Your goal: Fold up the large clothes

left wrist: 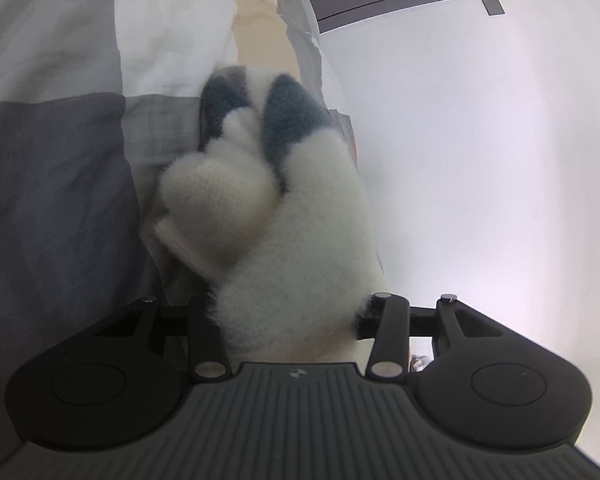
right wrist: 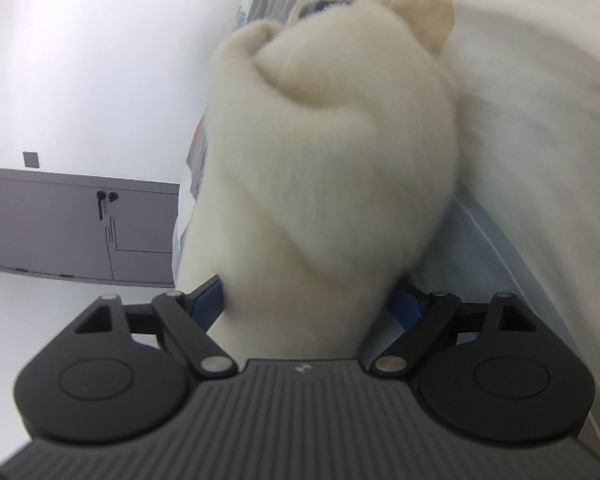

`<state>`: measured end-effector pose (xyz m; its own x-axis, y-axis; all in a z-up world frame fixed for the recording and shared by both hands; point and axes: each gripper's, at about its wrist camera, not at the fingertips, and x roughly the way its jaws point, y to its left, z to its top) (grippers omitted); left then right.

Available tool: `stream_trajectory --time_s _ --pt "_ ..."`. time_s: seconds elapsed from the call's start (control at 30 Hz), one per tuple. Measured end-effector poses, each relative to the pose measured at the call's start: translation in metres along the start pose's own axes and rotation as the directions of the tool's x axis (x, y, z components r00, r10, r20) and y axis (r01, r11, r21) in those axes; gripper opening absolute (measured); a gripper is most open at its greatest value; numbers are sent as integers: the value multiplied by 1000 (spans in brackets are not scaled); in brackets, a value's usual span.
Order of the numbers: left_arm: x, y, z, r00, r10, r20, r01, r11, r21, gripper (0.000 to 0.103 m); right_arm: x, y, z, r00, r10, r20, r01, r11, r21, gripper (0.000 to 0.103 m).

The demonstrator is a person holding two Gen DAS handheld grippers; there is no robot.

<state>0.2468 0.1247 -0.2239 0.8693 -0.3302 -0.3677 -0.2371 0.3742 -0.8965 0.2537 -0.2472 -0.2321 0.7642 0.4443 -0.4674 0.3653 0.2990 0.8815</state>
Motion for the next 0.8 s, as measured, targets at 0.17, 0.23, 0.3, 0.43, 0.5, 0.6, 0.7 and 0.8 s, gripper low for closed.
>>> stream_trajectory --time_s 0.17,0.23,0.3,0.43,0.5,0.6,0.7,0.8 --pt "-5 -1 -5 1000 3 -5 -3 1000 16 50 20 4 10 1000 9 2 -9 997 -71 87" --pt "-5 -2 -5 1000 6 -8 -6 1000 17 50 18 6 11 1000 0 4 0 996 -87 81" --pt "-7 -4 -6 1000 12 -4 -12 999 31 49 11 11 10 1000 -3 17 5 990 -144 64" --pt "-15 -7 -10 1000 18 3 -18 999 49 47 -1 24 7 1000 -16 18 19 969 -246 54" --pt "-23 -7 -11 1000 28 -1 -28 998 50 46 -9 26 5 1000 -6 5 7 966 -257 51" --pt "-44 -6 -17 1000 6 12 -7 999 49 45 -31 24 2 999 35 -12 -37 962 -269 50" --pt "-61 -10 -22 1000 16 5 -16 996 92 45 -52 23 -6 999 30 -21 -35 954 -299 50" --pt "-73 -15 -27 1000 4 1 -4 993 116 44 -67 22 -10 999 36 -29 -44 951 -307 50"
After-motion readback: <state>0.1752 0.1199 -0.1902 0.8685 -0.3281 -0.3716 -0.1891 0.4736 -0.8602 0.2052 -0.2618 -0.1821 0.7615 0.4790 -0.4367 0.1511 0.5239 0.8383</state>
